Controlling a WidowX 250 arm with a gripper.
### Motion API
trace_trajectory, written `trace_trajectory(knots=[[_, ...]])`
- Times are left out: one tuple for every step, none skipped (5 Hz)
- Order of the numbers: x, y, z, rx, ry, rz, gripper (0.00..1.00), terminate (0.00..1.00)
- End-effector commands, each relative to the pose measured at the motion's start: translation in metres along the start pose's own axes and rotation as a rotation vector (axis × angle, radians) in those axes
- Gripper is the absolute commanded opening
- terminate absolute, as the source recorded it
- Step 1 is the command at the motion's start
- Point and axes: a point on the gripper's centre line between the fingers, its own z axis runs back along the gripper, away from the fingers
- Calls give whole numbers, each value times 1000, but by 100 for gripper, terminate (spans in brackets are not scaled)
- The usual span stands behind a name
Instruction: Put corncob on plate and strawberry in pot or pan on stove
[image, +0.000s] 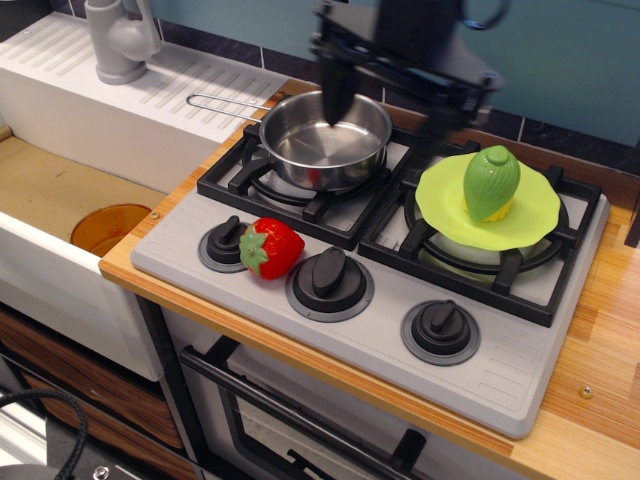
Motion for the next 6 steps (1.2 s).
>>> trace_trajectory(knots=[[10,29,-3,54,-125,8,100,0],[5,32,-14,54,-116,48,100,0],[-2,30,-25,41,-115,72,100,0],[-10,31,-38,26,-131,89,100,0],[-14,33,-47,21,-144,109,100,0],[-21,37,-56,14,-155,119,100,0]])
